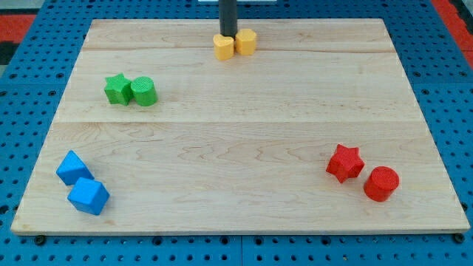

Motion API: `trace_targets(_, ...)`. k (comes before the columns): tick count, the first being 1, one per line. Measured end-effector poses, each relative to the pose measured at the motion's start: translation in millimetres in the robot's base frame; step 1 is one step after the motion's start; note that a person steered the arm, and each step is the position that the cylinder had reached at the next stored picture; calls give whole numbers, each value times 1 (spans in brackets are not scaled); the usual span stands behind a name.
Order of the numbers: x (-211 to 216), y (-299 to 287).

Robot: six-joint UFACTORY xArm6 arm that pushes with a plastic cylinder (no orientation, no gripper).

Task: Move yellow blocks in opposite directions

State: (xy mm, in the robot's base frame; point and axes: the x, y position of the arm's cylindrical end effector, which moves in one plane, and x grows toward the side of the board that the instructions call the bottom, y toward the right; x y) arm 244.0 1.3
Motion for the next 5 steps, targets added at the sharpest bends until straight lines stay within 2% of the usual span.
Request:
trace_targets(1,0,37)
trace_targets(4,18,77)
trace_targets(5,10,39)
